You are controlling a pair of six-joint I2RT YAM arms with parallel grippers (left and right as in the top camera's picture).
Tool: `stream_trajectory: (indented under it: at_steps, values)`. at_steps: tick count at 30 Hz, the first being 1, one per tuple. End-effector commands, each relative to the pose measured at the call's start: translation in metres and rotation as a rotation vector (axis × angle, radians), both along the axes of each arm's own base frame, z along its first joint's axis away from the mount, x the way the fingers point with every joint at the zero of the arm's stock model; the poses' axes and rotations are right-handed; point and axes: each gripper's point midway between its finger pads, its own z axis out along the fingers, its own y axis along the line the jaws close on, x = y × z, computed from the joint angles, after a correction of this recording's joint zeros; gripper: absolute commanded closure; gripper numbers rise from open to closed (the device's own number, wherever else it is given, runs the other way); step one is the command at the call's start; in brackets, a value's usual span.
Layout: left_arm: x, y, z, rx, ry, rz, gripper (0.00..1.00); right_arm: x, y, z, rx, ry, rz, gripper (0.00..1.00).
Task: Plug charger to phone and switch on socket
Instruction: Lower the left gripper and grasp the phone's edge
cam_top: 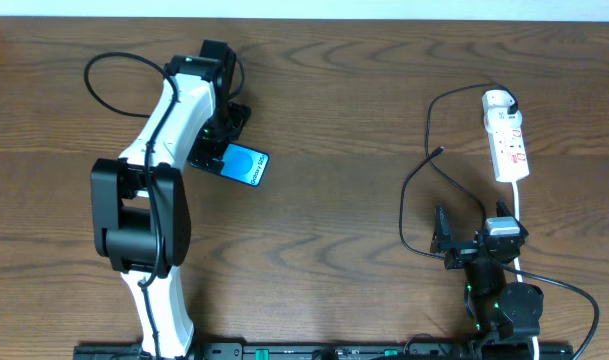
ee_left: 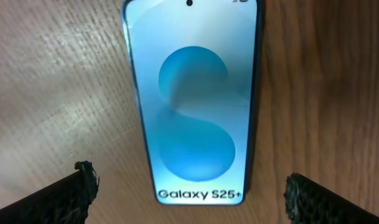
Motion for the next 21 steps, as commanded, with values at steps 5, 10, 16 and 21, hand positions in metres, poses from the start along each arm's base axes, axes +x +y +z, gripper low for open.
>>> stream_trajectory:
  at_steps: [5,10,16,21]
  values:
    - [0.006,0.004,-0.006,0.024,-0.024,0.025,0.02,0.0,0.001,0.0,-0.011,-0.001,0.003,0.01]
    - [0.007,0.004,-0.012,0.024,-0.019,0.053,0.02,0.0,0.001,0.0,-0.011,-0.001,0.003,0.01]
    - [0.0,0.006,-0.026,0.032,0.033,0.101,0.02,0.0,0.001,0.0,-0.011,-0.001,0.003,0.01]
    - [-0.002,0.006,-0.035,0.037,0.056,0.112,0.02,0.0,0.001,0.0,-0.011,-0.001,0.003,0.01]
